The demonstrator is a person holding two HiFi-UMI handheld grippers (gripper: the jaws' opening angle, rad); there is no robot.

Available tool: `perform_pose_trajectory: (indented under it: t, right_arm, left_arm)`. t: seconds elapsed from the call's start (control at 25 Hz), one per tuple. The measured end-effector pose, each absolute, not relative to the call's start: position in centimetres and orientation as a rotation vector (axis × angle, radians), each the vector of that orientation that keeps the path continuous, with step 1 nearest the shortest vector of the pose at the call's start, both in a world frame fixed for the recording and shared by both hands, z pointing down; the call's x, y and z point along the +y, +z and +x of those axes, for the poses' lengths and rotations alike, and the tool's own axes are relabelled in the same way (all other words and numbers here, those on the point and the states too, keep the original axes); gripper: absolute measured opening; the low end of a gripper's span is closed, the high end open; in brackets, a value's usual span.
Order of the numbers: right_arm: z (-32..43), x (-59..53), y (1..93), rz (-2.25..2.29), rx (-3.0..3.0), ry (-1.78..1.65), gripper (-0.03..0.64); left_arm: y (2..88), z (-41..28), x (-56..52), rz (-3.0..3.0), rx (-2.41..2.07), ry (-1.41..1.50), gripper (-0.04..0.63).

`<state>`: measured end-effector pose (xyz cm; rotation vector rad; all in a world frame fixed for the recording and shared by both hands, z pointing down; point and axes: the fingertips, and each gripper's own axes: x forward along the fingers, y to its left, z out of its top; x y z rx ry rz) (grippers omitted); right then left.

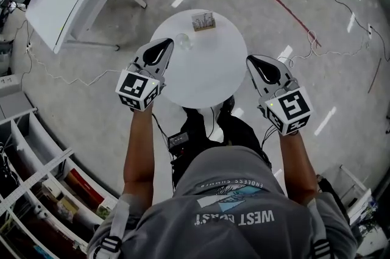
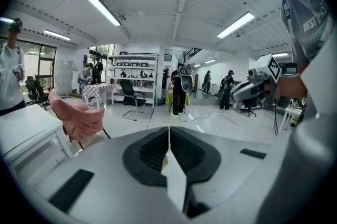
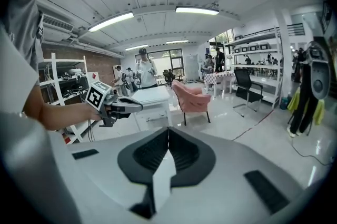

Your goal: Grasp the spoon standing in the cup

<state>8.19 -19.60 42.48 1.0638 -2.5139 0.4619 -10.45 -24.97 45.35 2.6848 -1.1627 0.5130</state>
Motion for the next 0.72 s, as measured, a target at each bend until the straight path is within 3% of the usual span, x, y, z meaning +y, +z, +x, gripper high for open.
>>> perform_pose_trajectory:
  t: [0.36,0.6,0.72]
  right_arm:
    - [8.2,-19.5,45.0,1.086,-2.443,0.526,0.003]
    - [8.5,-18.9,46.6,1.068,-2.406,0.577,0.003]
    - [8.8,-19.1,47.3,1.066,-2.39,0.59,0.003]
  left_arm:
    - [50.9,-10.1,-26.0,2.644,-1.056,0.598,0.006]
    - [55.2,-9.2,-26.5,2.605,-1.016,0.693,0.1]
    - [57.2,-9.0,-27.1,2.588,-1.01,0.75,0.112]
